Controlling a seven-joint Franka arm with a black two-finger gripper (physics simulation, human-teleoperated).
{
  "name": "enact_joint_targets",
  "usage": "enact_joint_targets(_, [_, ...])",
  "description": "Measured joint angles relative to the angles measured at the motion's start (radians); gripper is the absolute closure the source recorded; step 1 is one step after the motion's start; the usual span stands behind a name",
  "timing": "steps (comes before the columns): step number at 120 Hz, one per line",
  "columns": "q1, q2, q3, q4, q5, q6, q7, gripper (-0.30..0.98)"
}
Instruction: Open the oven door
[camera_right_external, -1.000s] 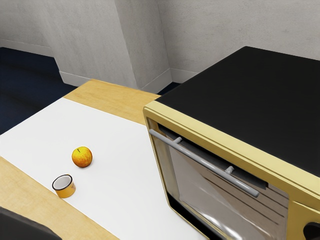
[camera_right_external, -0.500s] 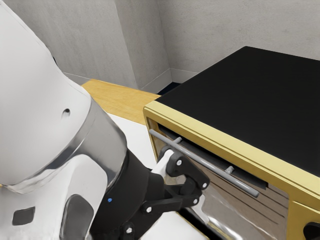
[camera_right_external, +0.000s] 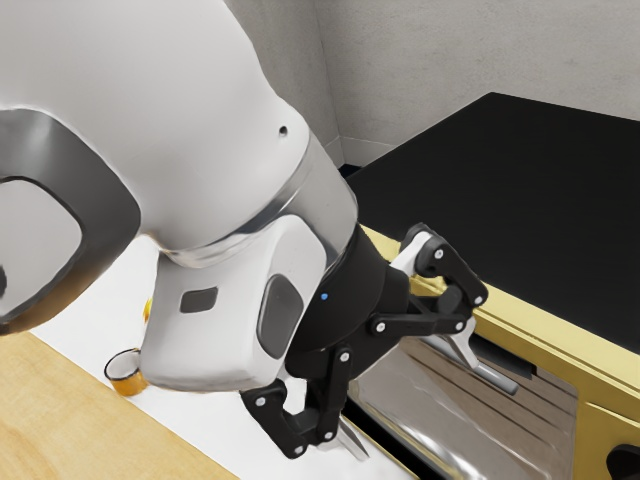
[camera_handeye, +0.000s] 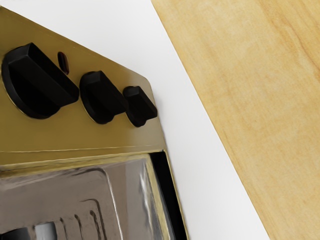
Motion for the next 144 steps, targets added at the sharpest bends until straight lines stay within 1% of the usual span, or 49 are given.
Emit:
enact_joint_targets(28, [0.002, 0.085, 0.051, 0.011, 0.007, 0.022, 0.064, 0.0])
enact_joint_targets(56, [0.0, 0.103, 0.07, 0.001, 0.008, 0.038, 0.108, 0.0])
enact_joint_targets(67, [-0.015, 0.102, 0.095, -0.006, 0.009, 0.04, 0.122, -0.01])
enact_joint_targets(74, [-0.013, 0.092, 0.1, -0.011, 0.009, 0.039, 0.13, 0.03])
enact_joint_targets(84, [-0.001, 0.003, 0.102, -0.038, 0.009, 0.03, 0.14, 0.02])
enact_joint_targets(92, [-0.001, -0.025, 0.13, -0.051, 0.008, 0.021, 0.148, 0.01])
enact_joint_targets(108, [0.0, -0.025, 0.168, -0.066, 0.008, 0.013, 0.16, 0.0])
enact_joint_targets(136, [0.0, -0.006, 0.173, -0.106, 0.007, 0.028, 0.179, 0.0])
enact_joint_targets(144, [0.0, 0.004, 0.173, -0.106, 0.007, 0.035, 0.183, -0.04])
